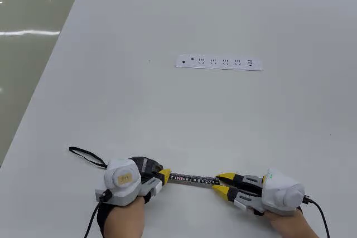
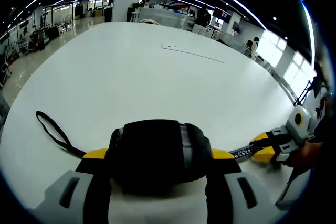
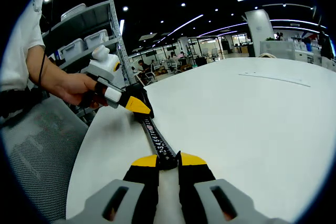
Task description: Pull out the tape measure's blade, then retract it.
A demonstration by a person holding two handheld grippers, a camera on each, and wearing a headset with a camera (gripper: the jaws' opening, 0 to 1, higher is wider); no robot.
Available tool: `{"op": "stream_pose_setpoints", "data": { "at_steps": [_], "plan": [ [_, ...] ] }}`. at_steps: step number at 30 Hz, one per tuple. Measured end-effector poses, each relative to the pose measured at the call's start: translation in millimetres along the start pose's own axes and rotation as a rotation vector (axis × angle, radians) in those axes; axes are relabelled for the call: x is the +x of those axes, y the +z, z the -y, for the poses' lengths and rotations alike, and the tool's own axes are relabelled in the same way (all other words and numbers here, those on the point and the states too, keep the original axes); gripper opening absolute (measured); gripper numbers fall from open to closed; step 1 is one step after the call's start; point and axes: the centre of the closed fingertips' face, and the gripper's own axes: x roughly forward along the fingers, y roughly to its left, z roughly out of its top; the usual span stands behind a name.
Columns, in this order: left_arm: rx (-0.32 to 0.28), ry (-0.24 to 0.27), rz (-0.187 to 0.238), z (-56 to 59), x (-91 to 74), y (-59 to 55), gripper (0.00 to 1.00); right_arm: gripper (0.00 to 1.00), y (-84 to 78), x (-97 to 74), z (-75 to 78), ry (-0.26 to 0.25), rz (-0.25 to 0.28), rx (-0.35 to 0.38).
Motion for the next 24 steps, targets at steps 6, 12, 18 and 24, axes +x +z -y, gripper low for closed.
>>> {"op": "stream_pose_setpoints", "data": {
  "at_steps": [6, 12, 18, 24],
  "plan": [
    [0.0, 0.001, 0.0, -0.7, 1.2, -0.8, 0.72, 0.12, 0.9, 4.9, -1.8, 0.007, -0.001, -0.001],
    [0.0, 0.001, 0.0, -0.6, 1.1, -0.7, 0.72, 0.12, 2.0, 8.3, -3.4, 0.01, -0.001, 0.0],
    [-0.001, 0.002, 0.0, -0.5, 0.7, -0.3, 0.72, 0.12, 3.4, 13.6, -6.1, 0.018, -0.002, 0.001],
    [0.0, 0.002, -0.002, -0.8, 1.1, -0.7, 0.72, 0.12, 4.7, 18.7, -8.8, 0.026, -0.002, -0.001]
  ]
}}
